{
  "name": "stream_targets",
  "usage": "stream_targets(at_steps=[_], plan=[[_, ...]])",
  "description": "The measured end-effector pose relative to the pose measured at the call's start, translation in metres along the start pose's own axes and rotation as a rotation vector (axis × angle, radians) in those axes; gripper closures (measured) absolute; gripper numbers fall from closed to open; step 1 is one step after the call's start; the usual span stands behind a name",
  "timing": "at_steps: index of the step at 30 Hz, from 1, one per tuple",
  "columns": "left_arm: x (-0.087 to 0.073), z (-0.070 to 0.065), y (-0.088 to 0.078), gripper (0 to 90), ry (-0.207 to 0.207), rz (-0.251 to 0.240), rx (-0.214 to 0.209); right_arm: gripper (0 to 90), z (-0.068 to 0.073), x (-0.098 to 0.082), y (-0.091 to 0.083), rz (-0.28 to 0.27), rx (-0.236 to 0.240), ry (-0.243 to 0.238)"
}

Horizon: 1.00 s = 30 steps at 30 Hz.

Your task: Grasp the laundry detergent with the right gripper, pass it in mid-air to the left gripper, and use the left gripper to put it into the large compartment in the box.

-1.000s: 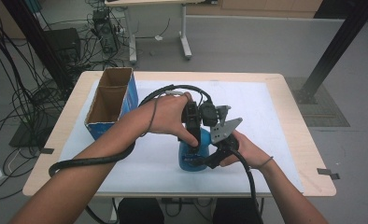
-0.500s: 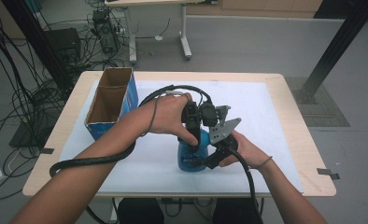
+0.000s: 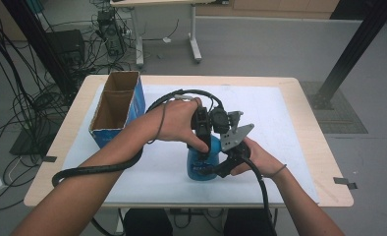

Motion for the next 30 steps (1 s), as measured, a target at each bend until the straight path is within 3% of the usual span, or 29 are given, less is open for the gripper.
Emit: stream_targets(at_steps=[30], plan=[[-0.0005,-0.0022,-0.0024,37.3,-0.012,-0.002,0.015,41.7,-0.0012,0.0013,-0.0009,-0.003,-0.003,-0.011]])
Point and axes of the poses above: each handheld gripper's, and its own axes: y roughly forward along the jaws, x roughly out of its top, z roughly to its left, the point moved 8 cm from there along y, roughly forward along the jaws, and after that the axes turned 9 degrees about x, right-handed, at the moved point
